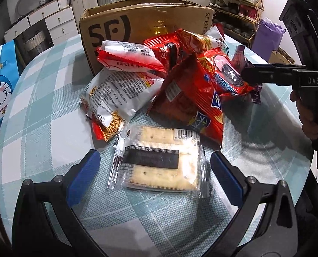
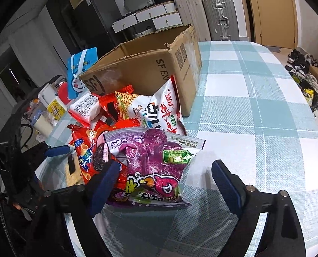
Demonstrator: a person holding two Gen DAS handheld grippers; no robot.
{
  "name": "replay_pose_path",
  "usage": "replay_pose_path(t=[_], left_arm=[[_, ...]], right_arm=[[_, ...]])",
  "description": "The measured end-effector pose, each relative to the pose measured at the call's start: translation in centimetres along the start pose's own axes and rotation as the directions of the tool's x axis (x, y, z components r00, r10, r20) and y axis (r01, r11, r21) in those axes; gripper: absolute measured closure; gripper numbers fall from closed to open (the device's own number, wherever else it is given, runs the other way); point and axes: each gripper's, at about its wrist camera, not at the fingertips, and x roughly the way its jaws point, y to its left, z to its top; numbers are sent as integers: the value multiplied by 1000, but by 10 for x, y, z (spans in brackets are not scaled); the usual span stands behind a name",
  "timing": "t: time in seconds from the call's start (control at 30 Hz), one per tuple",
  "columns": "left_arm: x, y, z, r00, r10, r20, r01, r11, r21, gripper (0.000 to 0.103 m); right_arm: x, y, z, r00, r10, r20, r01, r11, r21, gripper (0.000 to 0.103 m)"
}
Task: Organize snacks
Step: 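Grasp the purple candy bag with the right gripper while the left grasps the cracker pack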
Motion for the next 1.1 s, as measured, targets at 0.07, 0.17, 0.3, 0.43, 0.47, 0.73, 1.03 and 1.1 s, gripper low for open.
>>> replay_pose_path(t=[0.07,0.17,0.3,0.43,0.47,0.73,1.03,1.1], left_arm=[[2,1,0,1000,-5,-3,5,1000,-2,1],[5,3,0,1000,-10,-11,10,1000,-13,1],[8,6,0,1000,-17,-17,17,1000,-16,1],[8,5,0,1000,-18,-18,18,1000,-17,1],[9,5,0,1000,-19,-18,19,1000,-19,1],[9,6,0,1000,-22,-16,22,999,-23,1],[6,5,-2,999,-29,-13,29,999,-19,3],[6,5,-2,1000,-26,-11,25,1000,-15,7]], right_arm=[[1,-1,0,1000,13,-3,-13,1000,11,15],[2,-1,0,1000,30,-8,-30,999,17,18],[3,-3,-1,998,66,-7,-66,997,31,30],[2,-3,-2,995,102,-3,-102,994,34,41],[1,-2,-2,995,100,0,-99,995,30,41],[-1,1,-3,996,85,-2,-85,996,1,57],[-9,-3,-1,997,73,21,-73,997,-1,58],[-10,-4,0,997,72,25,-72,997,2,58]])
